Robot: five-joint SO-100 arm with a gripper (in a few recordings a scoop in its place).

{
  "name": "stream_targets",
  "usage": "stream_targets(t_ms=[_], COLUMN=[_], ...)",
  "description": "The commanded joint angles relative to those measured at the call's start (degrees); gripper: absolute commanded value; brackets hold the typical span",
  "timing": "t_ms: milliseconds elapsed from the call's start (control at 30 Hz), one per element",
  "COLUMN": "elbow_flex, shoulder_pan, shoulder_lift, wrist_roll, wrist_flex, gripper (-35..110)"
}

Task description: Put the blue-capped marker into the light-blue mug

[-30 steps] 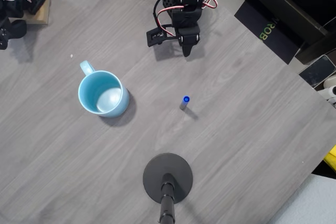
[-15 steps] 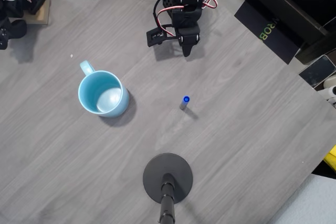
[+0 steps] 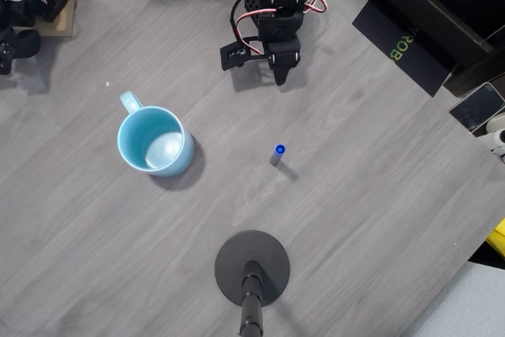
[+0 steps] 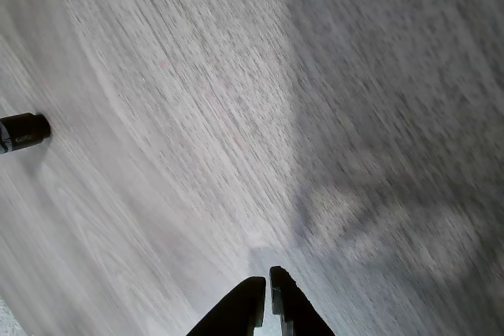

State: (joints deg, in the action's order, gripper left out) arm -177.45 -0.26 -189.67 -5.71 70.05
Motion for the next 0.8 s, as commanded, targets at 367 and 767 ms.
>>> stream_targets(t_ms=[367, 767], elbow_flex=[-0.1, -0.1], shoulder_pan=[-0.4, -3.6], shoulder_lift=[-1.6, -1.6], wrist_roll=[-0.1, -0.4], wrist_flex=[0.7, 0.7], gripper=[0, 0])
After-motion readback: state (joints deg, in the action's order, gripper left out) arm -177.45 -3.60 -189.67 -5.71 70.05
